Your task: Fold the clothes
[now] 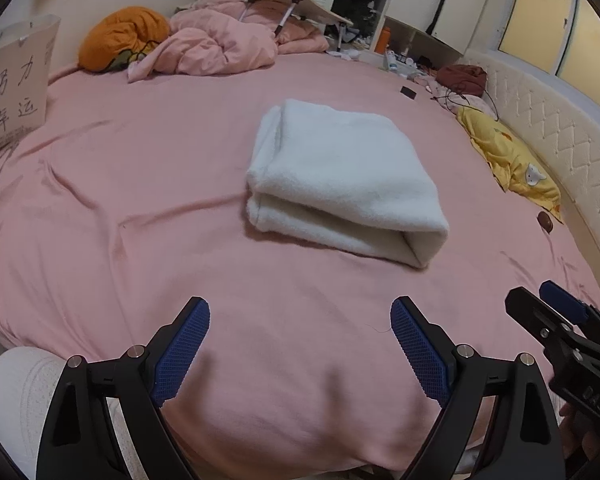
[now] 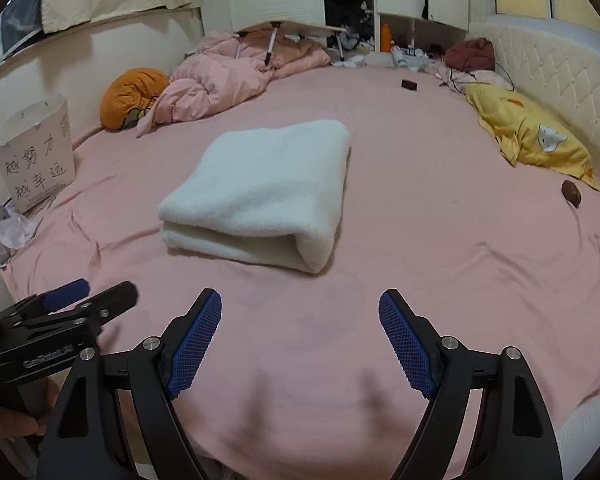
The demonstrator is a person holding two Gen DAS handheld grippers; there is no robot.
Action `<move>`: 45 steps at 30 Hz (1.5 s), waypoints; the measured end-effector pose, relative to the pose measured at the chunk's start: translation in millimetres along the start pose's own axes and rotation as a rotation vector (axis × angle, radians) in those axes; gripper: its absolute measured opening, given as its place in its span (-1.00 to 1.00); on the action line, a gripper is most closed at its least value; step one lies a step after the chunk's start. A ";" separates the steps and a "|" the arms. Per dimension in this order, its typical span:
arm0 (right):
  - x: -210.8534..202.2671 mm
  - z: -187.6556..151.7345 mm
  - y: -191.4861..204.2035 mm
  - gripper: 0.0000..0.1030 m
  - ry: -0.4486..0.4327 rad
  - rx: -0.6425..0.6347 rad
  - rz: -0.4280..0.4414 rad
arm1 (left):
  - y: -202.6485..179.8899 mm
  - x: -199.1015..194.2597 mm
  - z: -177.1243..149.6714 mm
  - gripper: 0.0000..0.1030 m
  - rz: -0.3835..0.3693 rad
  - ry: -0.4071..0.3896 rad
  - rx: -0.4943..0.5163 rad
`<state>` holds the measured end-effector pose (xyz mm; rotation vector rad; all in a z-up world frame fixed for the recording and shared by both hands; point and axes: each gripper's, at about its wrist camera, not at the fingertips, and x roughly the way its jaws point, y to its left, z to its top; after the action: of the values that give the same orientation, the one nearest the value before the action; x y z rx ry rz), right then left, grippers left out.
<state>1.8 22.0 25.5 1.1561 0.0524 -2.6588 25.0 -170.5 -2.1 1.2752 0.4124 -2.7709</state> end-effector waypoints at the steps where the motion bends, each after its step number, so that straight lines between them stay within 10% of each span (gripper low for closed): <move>1: 5.8 1.6 -1.1 0.58 0.011 -0.005 0.000 | 0.6 1.1 0.3 0.79 0.001 0.002 -0.004; 5: 39.5 9.3 -2.6 0.58 0.087 -0.018 0.064 | 4.2 5.3 1.5 0.79 -0.001 0.009 -0.016; 16: 131.6 41.4 7.3 0.57 0.119 -0.095 -0.089 | 23.4 18.3 5.3 0.79 -0.026 0.039 -0.083; 18: 136.3 46.7 5.8 0.13 0.090 -0.085 -0.080 | 27.3 21.3 6.1 0.79 -0.033 0.043 -0.099; 19: 135.9 48.1 4.0 -0.51 0.078 -0.064 -0.032 | 29.3 22.7 6.8 0.79 -0.037 0.045 -0.109; 21: 132.7 48.0 2.5 -0.52 0.058 -0.034 -0.021 | 32.7 25.0 7.6 0.79 -0.041 0.047 -0.123; 25: 130.6 43.2 1.5 -0.47 0.040 -0.035 -0.015 | 36.9 29.0 8.3 0.79 -0.048 0.055 -0.144; 31: 115.0 39.8 -6.6 0.32 0.057 0.011 -0.045 | 32.9 25.6 9.4 0.79 -0.040 0.028 -0.113; 45: 23.8 11.6 4.5 0.35 0.022 -0.116 -0.266 | 24.9 20.8 5.8 0.84 0.020 0.042 -0.075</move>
<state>-21.1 11.3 16.5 1.2163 0.3847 -2.8241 11.3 -194.9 -19.5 1.3155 0.4983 -2.6889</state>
